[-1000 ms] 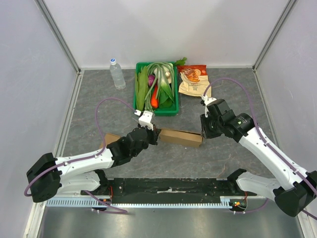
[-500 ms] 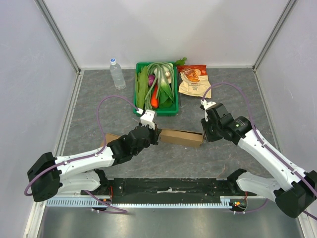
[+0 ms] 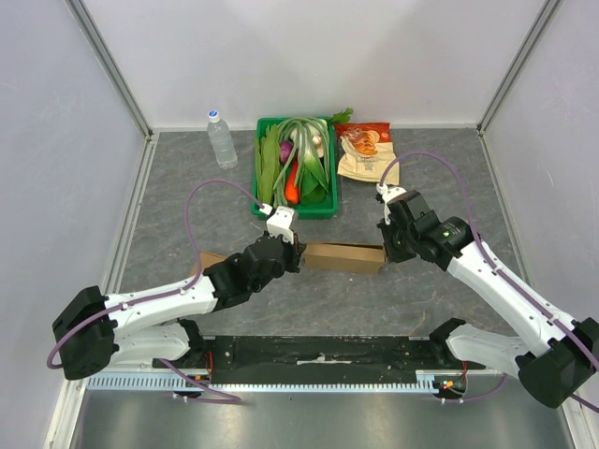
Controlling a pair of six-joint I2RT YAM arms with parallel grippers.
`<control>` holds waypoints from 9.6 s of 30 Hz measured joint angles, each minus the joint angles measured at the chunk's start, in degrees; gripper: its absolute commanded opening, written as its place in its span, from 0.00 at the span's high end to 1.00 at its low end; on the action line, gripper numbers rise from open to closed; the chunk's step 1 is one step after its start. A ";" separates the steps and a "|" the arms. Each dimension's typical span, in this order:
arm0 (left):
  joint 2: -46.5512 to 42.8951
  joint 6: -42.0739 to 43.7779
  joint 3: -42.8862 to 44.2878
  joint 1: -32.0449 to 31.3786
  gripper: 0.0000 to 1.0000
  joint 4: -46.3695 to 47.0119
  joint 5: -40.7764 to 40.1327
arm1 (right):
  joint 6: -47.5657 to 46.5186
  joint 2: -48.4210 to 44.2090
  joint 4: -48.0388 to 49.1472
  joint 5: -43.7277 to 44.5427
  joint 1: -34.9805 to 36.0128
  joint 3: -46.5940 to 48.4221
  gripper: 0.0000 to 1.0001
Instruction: Fold the paper box
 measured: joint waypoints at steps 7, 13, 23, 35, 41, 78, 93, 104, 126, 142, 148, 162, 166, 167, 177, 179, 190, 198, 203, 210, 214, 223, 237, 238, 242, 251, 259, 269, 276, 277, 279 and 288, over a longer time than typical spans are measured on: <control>1.46 0.04 1.07 0.02 0.98 -0.17 -0.17 | 1.66 0.63 -2.05 -1.18 -0.09 3.26 1.00; 1.53 0.22 1.29 0.04 0.98 -0.70 -0.61 | 4.02 0.63 -2.40 -3.34 -0.90 3.72 1.00; 1.36 0.59 1.29 0.28 0.98 -1.18 -1.36 | 8.76 -0.68 0.74 -10.45 -4.85 1.68 1.00; 1.70 0.55 2.60 0.17 0.98 -3.21 -1.44 | 3.41 -4.13 0.83 -7.26 -4.59 1.38 0.52; 3.65 0.50 7.19 -0.02 0.98 -9.55 -0.52 | 1.90 -8.48 2.56 -2.60 -4.59 -1.68 0.53; 7.45 -0.33 13.16 -0.02 0.98 -16.33 0.96 | 2.97 -8.26 -0.09 -7.06 -4.50 -4.37 0.66; 6.78 -0.28 12.72 -0.02 0.98 -16.31 2.10 | 3.21 -8.00 3.52 -6.08 -4.50 -6.60 0.81; 6.78 -0.22 12.72 0.02 0.98 -16.35 2.19 | 3.26 -7.10 2.82 -5.68 -4.55 -5.22 1.00; 6.80 1.01 12.72 0.81 0.98 -17.16 -0.07 | 11.72 -6.12 3.32 -15.78 -8.37 -3.91 1.00; 6.84 1.09 12.46 0.76 0.98 -16.31 0.52 | 11.43 -7.19 5.40 -20.17 -12.81 -6.73 1.00; 7.39 1.05 12.24 0.28 0.98 -14.58 1.97 | 6.03 -6.32 0.04 -17.81 -12.37 -4.42 1.00; 8.24 1.05 12.17 0.24 0.98 -12.70 2.32 | 2.54 -6.14 -0.59 -16.39 -12.28 -4.96 1.00; 8.22 1.03 11.39 0.24 0.98 -11.28 2.16 | 2.93 -7.72 1.11 -16.39 -12.31 -6.56 1.00; 8.11 1.01 11.10 0.24 0.98 -10.86 2.14 | 3.06 -8.28 1.55 -16.31 -12.28 -7.04 1.00; 4.09 -0.98 3.37 0.22 0.98 -1.51 1.95 | 6.08 -10.27 6.49 -15.50 -12.31 -10.60 0.82; 3.58 -1.42 2.32 0.22 0.98 -0.13 1.92 | 6.86 -10.45 6.49 -15.45 -12.31 -10.73 0.62; 3.52 -2.97 1.79 -0.31 0.98 0.72 0.09 | 8.39 -10.73 0.85 -17.92 -12.26 -8.66 0.12; 3.89 -3.41 2.23 -0.83 0.98 0.13 -1.20 | 21.99 -15.82 0.20 -20.76 -12.26 -7.96 0.02; 3.91 -4.00 2.56 -1.05 0.98 -0.57 -1.84 | 38.53 -17.75 1.11 -18.05 -12.59 -8.07 0.02; 3.91 -4.39 3.19 -1.49 0.98 -2.12 -2.60 | 60.00 -22.34 9.97 -19.21 -13.90 -21.16 0.02; 3.91 -4.42 3.34 -1.64 0.98 -2.49 -2.71 | 67.56 -26.75 13.27 -19.21 -14.58 -25.94 0.04; 4.24 -4.39 3.80 -1.70 0.98 -2.89 -2.73 | 74.01 -26.45 22.58 -20.72 -16.46 -31.06 0.08; 4.22 -4.39 4.17 -1.99 0.98 -3.72 -2.99 | 79.14 -25.90 32.00 -23.54 -18.05 -37.29 0.31; 4.15 -4.39 4.17 -1.99 0.98 -3.82 -2.97 | 79.43 -25.88 32.52 -23.69 -18.12 -37.55 0.31; 3.56 -4.39 4.07 -2.03 0.87 -4.42 -2.54 | 80.24 -25.88 34.01 -24.20 -18.36 -38.29 0.38; -3.76 -4.83 -0.83 -2.27 0.42 -7.76 0.48 | 81.74 -25.88 38.10 -25.18 -18.75 -40.24 0.45; -15.80 -5.42 -1.95 -1.22 0.15 -11.89 6.12 | 81.88 -23.15 41.79 -25.53 -18.78 -40.63 0.46; -5.38 -17.73 -0.50 20.37 0.07 -5.68 27.26 | 81.24 -18.67 46.90 -26.47 -18.82 -40.61 0.50; 5.22 -22.08 1.05 21.64 0.14 -0.17 34.93 | 81.15 -15.96 48.83 -26.75 -19.04 -39.98 0.50; 5.81 -22.43 1.03 21.64 0.16 0.37 35.43 | 81.18 -15.52 49.07 -26.75 -19.06 -39.78 0.51; 6.62 -23.04 0.92 21.64 0.19 2.03 36.35 | 81.35 -14.56 49.40 -26.77 -19.12 -39.39 0.52; 10.23 -24.02 0.90 22.25 0.34 8.98 37.09 | 82.75 -8.37 52.09 -26.71 -19.47 -36.74 0.52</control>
